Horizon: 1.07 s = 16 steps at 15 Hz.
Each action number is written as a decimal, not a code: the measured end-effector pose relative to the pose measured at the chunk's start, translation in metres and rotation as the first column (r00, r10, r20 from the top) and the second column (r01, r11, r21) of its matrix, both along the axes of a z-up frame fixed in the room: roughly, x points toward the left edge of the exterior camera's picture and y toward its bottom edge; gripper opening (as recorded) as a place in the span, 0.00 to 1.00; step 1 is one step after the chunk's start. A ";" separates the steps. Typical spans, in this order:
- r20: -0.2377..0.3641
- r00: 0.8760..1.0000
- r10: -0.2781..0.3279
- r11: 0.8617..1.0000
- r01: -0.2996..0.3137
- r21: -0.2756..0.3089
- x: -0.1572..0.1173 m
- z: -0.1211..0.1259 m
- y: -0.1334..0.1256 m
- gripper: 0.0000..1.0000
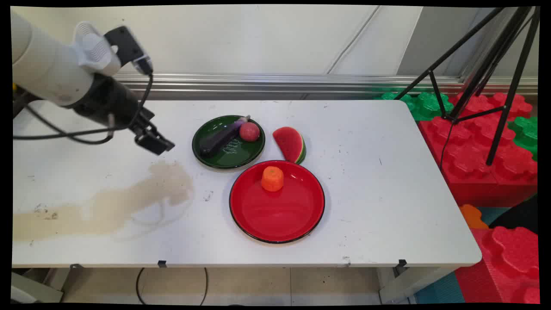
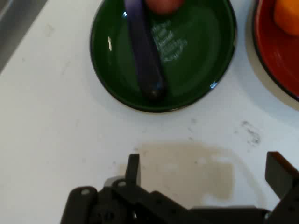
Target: Pick up the eggplant from the green plate
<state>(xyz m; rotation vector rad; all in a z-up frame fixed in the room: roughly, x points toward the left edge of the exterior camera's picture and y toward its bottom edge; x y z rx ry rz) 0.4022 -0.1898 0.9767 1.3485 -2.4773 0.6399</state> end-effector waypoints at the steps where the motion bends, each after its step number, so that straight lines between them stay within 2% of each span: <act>1: 0.003 1.000 0.016 1.000 -0.016 -0.011 0.000 0.000 -0.008 1.00; 4: 0.017 0.999 0.046 0.999 -0.045 -0.030 0.000 -0.002 -0.034 1.00; 8: 0.041 0.995 0.089 0.996 -0.088 -0.020 -0.002 -0.020 -0.079 1.00; 12: 0.060 0.990 0.124 0.992 -0.125 0.005 -0.006 -0.046 -0.120 1.00; 16: 0.073 0.988 0.135 0.990 -0.138 0.035 -0.012 -0.077 -0.157 1.00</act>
